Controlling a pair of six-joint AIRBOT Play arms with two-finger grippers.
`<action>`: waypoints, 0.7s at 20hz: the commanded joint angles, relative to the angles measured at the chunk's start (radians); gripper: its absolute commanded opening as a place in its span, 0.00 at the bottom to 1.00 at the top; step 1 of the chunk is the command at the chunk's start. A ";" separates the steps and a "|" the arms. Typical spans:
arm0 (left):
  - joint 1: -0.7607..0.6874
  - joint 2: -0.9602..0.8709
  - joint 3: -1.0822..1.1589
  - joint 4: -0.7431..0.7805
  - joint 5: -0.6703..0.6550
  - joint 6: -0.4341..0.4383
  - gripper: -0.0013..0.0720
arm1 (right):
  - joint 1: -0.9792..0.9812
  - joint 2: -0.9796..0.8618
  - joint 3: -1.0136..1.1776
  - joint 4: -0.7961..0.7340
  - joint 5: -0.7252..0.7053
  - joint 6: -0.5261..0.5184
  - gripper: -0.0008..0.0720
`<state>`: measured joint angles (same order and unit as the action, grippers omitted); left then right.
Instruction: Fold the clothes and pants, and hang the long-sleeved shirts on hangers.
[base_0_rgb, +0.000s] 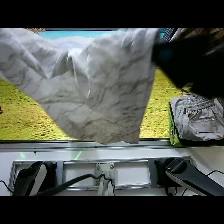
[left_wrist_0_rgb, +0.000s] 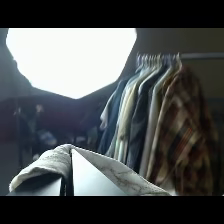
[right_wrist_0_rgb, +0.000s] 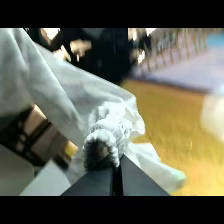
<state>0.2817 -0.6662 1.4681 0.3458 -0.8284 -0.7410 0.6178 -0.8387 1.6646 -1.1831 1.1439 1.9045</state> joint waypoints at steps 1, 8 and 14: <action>-0.009 -0.058 0.004 0.060 -0.032 0.002 0.02 | -0.001 0.009 -0.140 -0.100 0.021 0.064 0.06; -0.338 -0.601 0.004 0.170 0.091 0.130 0.02 | -0.401 -0.043 -0.567 -0.277 -0.293 0.121 0.06; -0.494 -0.981 0.004 0.125 0.335 -0.046 0.52 | -0.748 -0.480 -0.491 0.292 -0.293 -0.491 0.76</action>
<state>-0.1543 -1.5009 1.4708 0.4870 -0.5735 -0.6693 0.0048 -1.1435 1.1416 -1.1587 0.8482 1.7058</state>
